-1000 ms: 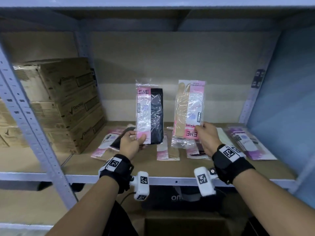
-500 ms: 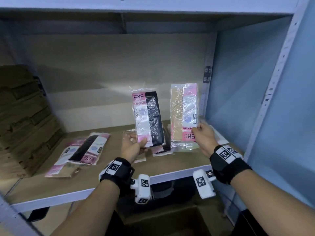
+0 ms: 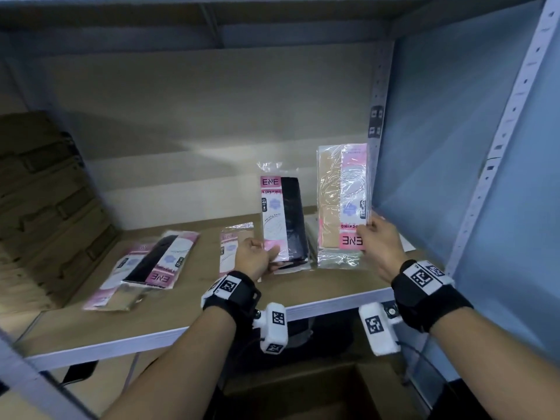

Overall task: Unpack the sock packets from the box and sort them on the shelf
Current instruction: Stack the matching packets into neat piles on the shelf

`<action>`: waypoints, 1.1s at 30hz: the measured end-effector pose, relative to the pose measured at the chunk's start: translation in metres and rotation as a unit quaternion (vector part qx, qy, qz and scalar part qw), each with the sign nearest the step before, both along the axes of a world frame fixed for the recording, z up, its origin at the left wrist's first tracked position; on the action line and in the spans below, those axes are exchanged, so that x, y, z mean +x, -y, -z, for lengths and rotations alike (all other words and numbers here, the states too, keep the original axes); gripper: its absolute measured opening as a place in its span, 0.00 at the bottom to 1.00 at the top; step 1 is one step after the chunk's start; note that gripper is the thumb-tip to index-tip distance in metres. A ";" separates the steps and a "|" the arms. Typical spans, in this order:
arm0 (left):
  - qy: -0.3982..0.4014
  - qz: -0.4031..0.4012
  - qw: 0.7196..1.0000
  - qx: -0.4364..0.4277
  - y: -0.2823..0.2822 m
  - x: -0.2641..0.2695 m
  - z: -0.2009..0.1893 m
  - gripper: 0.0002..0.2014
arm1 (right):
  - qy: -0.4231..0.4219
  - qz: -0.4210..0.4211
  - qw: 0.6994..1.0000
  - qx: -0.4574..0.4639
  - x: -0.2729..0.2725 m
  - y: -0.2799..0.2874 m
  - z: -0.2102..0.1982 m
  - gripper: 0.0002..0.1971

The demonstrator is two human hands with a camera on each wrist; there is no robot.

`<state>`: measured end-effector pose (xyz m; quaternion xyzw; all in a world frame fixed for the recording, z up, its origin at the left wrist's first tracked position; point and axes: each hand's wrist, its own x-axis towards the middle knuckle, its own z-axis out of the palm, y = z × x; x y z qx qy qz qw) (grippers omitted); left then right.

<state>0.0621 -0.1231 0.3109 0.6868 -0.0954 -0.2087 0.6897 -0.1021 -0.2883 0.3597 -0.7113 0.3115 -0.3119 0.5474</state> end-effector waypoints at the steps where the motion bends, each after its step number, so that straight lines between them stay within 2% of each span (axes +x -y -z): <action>1: -0.011 -0.007 1.000 0.006 0.002 0.002 0.001 0.14 | -0.003 0.002 1.000 -0.001 0.000 0.001 0.001 0.08; 5: -0.038 -0.023 0.999 0.031 0.013 0.010 0.005 0.14 | -0.006 0.008 1.000 0.002 -0.001 0.005 0.003 0.07; 7: 0.000 -0.025 0.993 0.114 0.015 0.011 0.003 0.12 | -0.011 0.013 1.000 -0.006 -0.001 0.008 0.005 0.07; 8: 0.043 -0.010 0.980 0.192 0.015 0.012 0.002 0.14 | -0.013 0.017 1.000 -0.007 -0.001 0.010 0.006 0.07; 10: 0.131 0.032 0.934 0.330 0.016 0.015 0.002 0.21 | -0.015 0.024 1.000 -0.009 -0.002 0.014 0.008 0.07; 12: 0.177 0.065 0.899 0.396 0.018 0.018 0.003 0.26 | -0.017 0.028 0.999 -0.007 -0.002 0.019 0.010 0.07; 14: 0.197 0.084 0.878 0.428 0.021 0.021 0.006 0.27 | -0.015 0.027 1.000 -0.005 -0.003 0.022 0.010 0.08; 17: 0.221 0.093 0.859 0.452 0.021 0.024 0.010 0.29 | -0.013 0.031 0.999 -0.004 0.000 0.026 0.013 0.07; 23: 0.269 0.077 0.849 0.448 0.023 0.025 0.013 0.35 | -0.024 0.033 0.999 -0.001 0.008 0.025 0.019 0.12; 25: 0.305 0.079 0.845 0.432 0.025 0.021 0.014 0.32 | -0.026 0.034 0.999 0.001 0.010 0.023 0.020 0.11; 28: 0.351 0.130 0.820 0.434 0.030 0.015 0.018 0.26 | -0.026 0.032 0.999 0.002 0.013 0.021 0.021 0.08; 33: 0.343 0.156 0.827 0.418 0.032 0.015 0.022 0.23 | -0.022 0.014 1.000 0.011 0.013 0.018 0.021 0.06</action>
